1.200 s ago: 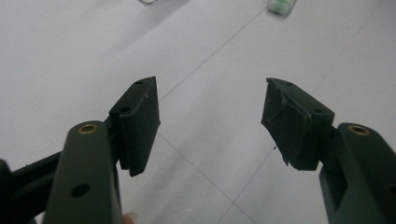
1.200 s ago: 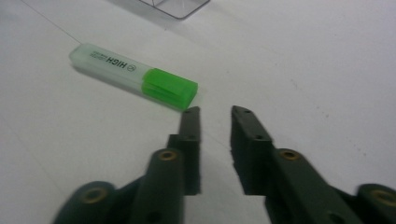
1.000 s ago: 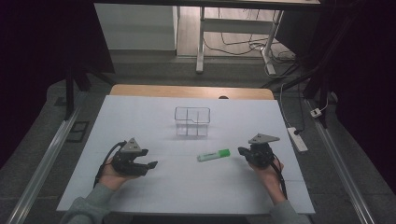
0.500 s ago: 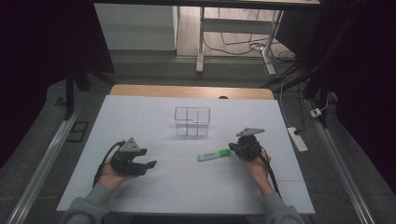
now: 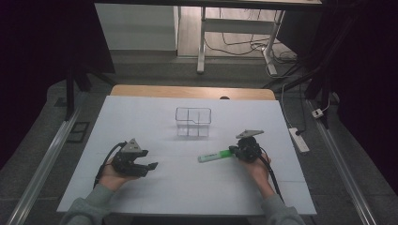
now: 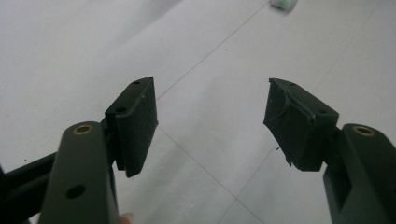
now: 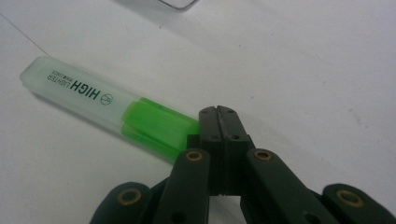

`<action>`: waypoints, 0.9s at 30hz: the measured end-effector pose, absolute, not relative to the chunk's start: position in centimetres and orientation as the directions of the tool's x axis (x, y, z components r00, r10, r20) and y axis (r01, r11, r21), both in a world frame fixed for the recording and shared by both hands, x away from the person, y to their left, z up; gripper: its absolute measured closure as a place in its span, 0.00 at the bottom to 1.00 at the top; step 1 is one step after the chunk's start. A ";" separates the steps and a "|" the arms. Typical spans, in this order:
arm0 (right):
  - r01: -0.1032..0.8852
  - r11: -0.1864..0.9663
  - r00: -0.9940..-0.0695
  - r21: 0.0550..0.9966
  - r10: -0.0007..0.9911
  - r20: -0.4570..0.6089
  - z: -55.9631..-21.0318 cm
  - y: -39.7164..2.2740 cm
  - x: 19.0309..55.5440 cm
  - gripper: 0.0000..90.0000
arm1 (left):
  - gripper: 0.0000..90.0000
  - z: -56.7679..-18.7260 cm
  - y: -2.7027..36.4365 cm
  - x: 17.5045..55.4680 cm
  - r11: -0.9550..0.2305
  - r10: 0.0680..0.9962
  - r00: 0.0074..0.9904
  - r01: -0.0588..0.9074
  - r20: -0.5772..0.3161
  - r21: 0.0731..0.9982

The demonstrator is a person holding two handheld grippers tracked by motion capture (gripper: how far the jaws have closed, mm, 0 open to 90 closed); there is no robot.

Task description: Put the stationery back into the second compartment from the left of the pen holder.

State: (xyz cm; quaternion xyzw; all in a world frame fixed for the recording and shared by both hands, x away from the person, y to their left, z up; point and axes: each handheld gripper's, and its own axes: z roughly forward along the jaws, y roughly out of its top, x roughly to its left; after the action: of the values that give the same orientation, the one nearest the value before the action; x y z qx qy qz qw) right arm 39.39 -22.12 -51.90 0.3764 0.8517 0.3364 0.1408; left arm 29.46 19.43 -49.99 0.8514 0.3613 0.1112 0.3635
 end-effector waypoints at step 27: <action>0.526 0.497 -0.730 0.691 0.681 0.066 -52.2 -19.2 38.3 0.99 | 0.37 -50.1 19.1 29.5 -0.487 0.691 0.719 0.538 -0.073 0.688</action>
State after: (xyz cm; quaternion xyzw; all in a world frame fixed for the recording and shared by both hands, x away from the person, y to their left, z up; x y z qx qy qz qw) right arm 38.26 -19.22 -52.17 0.3513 0.8583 0.3580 0.1083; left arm 29.54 19.14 -50.14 0.8557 0.3590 0.1071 0.3570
